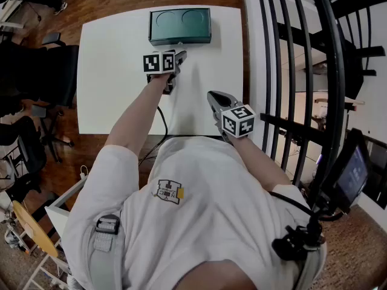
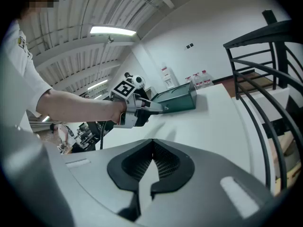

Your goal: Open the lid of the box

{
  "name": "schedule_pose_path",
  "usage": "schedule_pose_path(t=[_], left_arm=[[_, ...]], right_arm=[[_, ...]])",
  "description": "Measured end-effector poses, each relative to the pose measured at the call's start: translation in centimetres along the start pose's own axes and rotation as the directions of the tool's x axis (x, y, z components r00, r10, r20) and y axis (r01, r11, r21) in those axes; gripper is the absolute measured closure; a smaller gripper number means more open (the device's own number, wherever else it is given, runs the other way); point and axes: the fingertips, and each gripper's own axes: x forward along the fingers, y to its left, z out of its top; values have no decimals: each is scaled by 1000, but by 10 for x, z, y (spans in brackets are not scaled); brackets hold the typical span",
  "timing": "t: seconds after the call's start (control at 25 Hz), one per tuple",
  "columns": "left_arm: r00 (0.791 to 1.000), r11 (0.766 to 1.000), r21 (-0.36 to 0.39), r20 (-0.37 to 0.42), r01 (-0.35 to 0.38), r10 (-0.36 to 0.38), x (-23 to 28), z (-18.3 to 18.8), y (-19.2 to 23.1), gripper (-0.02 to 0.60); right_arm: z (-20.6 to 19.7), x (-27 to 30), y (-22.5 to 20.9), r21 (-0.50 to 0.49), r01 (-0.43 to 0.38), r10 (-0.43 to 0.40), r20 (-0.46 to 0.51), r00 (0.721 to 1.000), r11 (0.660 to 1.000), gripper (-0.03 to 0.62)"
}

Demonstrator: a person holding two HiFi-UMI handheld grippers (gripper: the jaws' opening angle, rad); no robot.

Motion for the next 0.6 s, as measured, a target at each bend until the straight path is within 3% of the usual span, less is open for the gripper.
schedule_pose_path(t=[0.32,0.44,0.6], left_arm=[[992,997,-23,-106,-67,65,27,24,15,411],[986,994,-45,-139,-102,95,29,20,23,496],[978,993,-54,-185,-109,97,29,19,26,509]], right_arm=[[18,21,-18,7,27,-27,1,1000,1000,594],[26,31,-23,5,28,-28,-5,1000,1000,594],[44,49,-36,-13,38,-39,-22,999,999,594]])
